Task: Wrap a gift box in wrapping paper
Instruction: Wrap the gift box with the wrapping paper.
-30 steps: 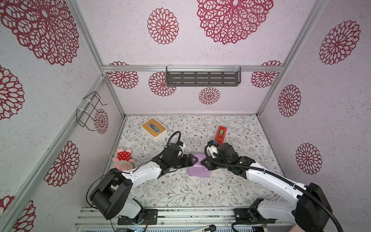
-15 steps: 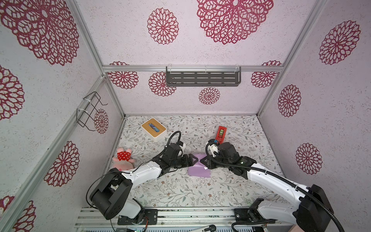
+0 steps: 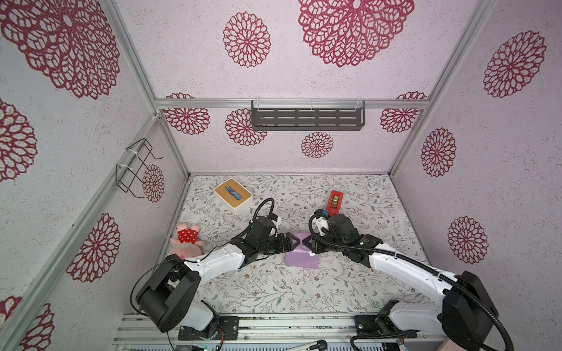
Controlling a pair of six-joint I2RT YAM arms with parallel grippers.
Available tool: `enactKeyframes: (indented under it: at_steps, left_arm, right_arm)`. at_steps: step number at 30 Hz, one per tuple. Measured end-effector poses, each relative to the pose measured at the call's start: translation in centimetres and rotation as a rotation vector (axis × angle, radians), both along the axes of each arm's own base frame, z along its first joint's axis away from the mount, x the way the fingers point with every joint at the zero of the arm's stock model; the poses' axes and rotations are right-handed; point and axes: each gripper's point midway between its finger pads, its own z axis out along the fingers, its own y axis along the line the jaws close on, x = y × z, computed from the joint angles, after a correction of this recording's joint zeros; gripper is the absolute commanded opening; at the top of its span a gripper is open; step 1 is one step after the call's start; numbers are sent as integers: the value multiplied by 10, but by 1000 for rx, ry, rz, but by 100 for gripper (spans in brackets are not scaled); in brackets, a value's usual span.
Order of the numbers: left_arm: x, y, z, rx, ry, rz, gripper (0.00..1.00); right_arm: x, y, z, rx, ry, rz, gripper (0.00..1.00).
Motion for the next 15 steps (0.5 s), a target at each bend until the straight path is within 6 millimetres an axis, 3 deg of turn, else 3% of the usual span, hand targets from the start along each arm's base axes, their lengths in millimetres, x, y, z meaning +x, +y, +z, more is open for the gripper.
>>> enactKeyframes:
  at_steps: [5, 15]
  left_arm:
    - [1, 0, 0, 3, -1, 3, 81]
    - [0, 0, 0, 4, -3, 0, 81]
  right_arm:
    - [11, 9, -2, 13, -3, 0, 14]
    - [7, 2, 1, 8, 2, -12, 14]
